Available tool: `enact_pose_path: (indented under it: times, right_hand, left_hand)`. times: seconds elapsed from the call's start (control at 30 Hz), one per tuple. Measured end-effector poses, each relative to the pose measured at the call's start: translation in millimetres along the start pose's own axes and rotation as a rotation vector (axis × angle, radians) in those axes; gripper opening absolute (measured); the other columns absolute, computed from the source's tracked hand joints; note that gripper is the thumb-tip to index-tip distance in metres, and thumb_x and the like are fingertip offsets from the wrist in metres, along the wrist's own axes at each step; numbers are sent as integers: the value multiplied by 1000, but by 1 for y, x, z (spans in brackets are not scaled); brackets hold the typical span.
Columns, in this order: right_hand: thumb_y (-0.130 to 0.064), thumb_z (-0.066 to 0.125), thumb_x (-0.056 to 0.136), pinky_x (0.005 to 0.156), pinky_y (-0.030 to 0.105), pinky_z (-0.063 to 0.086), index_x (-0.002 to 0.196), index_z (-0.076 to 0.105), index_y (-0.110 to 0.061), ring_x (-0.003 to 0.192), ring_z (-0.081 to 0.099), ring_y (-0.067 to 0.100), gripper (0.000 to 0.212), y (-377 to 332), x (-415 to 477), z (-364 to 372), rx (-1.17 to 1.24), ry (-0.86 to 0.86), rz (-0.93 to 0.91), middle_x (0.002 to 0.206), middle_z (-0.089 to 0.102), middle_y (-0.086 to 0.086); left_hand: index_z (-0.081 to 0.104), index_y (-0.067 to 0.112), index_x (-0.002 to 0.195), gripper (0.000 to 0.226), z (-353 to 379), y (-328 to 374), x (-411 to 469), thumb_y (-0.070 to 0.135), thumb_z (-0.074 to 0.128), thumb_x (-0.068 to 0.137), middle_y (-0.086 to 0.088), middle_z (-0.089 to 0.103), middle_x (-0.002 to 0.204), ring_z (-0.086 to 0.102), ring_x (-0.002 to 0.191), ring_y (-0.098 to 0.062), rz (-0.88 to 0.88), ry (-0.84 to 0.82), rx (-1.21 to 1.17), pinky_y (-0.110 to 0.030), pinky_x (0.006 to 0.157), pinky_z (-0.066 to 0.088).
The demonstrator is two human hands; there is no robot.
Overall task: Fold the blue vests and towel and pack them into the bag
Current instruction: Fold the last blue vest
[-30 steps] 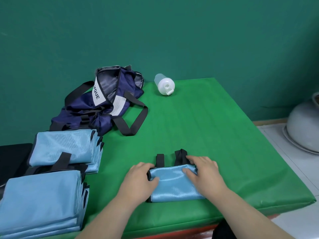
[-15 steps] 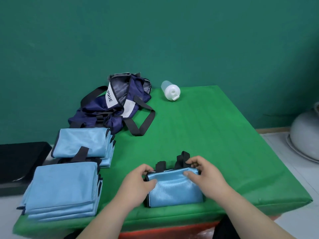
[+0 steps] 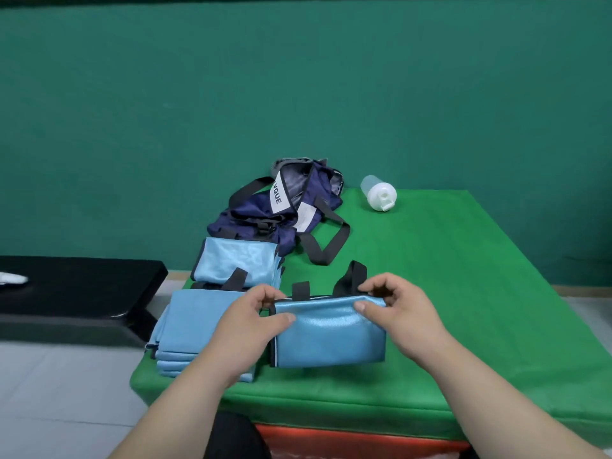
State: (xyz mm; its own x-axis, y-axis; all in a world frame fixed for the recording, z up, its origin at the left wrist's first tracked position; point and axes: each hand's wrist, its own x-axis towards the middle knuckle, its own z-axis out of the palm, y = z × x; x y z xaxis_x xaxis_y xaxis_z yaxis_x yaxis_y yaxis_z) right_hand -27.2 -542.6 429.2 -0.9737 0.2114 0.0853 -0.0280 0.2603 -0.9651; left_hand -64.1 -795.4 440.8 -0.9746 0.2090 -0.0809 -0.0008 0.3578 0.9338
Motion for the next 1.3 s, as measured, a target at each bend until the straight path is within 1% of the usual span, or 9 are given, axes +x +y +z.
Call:
enact_pose_path:
  times: [0.1, 0.17, 0.23, 0.47, 0.63, 0.83, 1.07, 1.17, 1.3]
  right_hand:
    - [-4, 82, 78, 73, 24, 47, 86, 70, -23, 72, 59, 6, 24, -26, 13, 32, 24, -17, -70, 79, 68, -14]
    - [-6, 82, 78, 73, 25, 47, 85, 69, -25, 73, 58, 6, 24, -46, 22, 55, 29, -24, -119, 79, 68, -14]
    - [-9, 82, 78, 73, 24, 48, 85, 69, -27, 73, 58, 6, 23, -68, 32, 77, 37, -30, -166, 79, 67, -16]
    - [-12, 81, 80, 71, 12, 45, 83, 67, -30, 71, 56, -5, 24, -96, 47, 155, 55, -23, -220, 78, 66, -24]
    - [-17, 78, 82, 71, 16, 42, 85, 66, -28, 78, 60, -1, 17, -44, 42, 195, -121, -97, -16, 88, 67, -13]
    - [-17, 73, 83, 69, 13, 40, 81, 64, -29, 84, 60, 5, 15, -22, 45, 207, -266, -76, -4, 90, 66, -12]
    - [-19, 69, 88, 71, 6, 36, 89, 62, -31, 89, 55, -6, 14, -14, 49, 213, -330, -26, -90, 98, 61, -15]
    - [-27, 66, 93, 73, 9, 37, 95, 59, -32, 93, 55, 0, 9, -8, 47, 216, -394, -44, -85, 102, 56, -17]
    - [-35, 69, 91, 97, 26, 40, 111, 64, -28, 108, 45, 8, 22, -5, 47, 215, -590, 26, -197, 109, 45, -16]
  left_hand:
    - [66, 41, 90, 26, -41, 15, -2, 32, 82, 73, 9, 68, 106, 63, 89, -8, 12, 81, 22, -39, 94, 49]
    - [68, 38, 93, 35, -68, 25, -5, 44, 79, 60, 3, 70, 102, 67, 91, -26, 26, 125, 27, -50, 94, 51]
    - [69, 34, 93, 36, -96, 33, -5, 43, 78, 58, 0, 72, 99, 67, 95, -35, 48, 169, 27, -54, 93, 52]
    - [69, 31, 84, 19, -163, 18, 5, 15, 78, 80, 5, 72, 89, 67, 73, -15, 49, 354, 6, -36, 71, 53]
    - [69, 28, 86, 13, -154, -46, 15, 19, 73, 78, 2, 71, 80, 66, 74, -20, -144, 330, 146, -35, 71, 51]
    - [63, 29, 90, 9, -142, -69, 26, 24, 58, 83, 4, 63, 73, 48, 55, -14, -147, 311, 299, -30, 56, 41]
    - [61, 35, 116, 25, -141, -71, 41, 28, 60, 92, 18, 63, 99, 61, 74, -3, -80, 329, 355, -18, 57, 42]
    - [57, 31, 128, 35, -138, -81, 48, 30, 60, 94, 16, 59, 111, 59, 93, -3, -64, 316, 387, -21, 73, 44]
    - [53, 27, 132, 42, -131, -89, 49, 31, 65, 92, 10, 49, 121, 48, 114, -13, 40, 463, 510, -30, 93, 45]
